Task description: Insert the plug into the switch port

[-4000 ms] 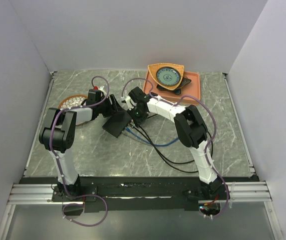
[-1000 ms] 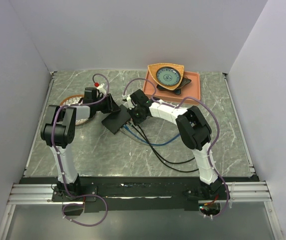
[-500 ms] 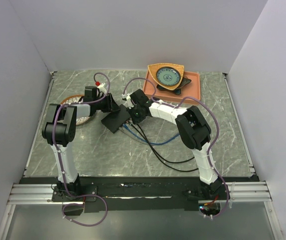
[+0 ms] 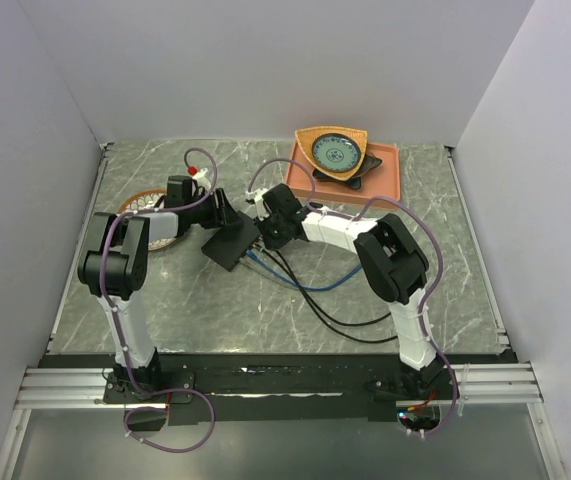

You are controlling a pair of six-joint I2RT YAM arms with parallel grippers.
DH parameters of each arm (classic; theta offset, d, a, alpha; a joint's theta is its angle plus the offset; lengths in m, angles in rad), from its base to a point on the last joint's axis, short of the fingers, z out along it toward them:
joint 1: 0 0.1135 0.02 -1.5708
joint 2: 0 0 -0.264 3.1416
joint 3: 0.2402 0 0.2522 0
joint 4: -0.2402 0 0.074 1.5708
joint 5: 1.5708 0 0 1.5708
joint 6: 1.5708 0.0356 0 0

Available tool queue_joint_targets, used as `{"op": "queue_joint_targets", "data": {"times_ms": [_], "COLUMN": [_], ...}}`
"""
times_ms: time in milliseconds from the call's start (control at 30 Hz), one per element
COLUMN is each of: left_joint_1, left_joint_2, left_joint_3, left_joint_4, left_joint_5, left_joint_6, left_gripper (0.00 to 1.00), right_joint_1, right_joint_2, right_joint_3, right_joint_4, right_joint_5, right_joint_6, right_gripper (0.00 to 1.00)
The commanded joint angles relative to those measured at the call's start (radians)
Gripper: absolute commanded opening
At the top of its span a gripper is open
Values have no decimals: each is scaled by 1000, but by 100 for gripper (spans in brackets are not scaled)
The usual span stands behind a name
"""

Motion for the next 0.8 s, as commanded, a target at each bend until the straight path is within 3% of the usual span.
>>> {"op": "queue_joint_targets", "data": {"times_ms": [0,233,467,767], "left_joint_1": [-40,-8,1,0], "left_joint_2": [-99,-221,-424,-686], "left_joint_3": [-41,-130,-217,-311], "left_joint_4": [-59,-17,7,59], "left_joint_5": [61,-77,-217,-226], "left_joint_6": [-94,-163,-194,-205], "left_gripper": [59,74,99,96], "right_joint_1": [18,18,18,18], "right_joint_2": [-119,-173,-277,-514], "right_joint_3": [-38,-95,-172,-269], "right_joint_4": [233,176,181,166], "right_joint_5": [38,135,189,186], "right_joint_6": [12,12,28,44], "right_gripper": [20,39,62,93]}}
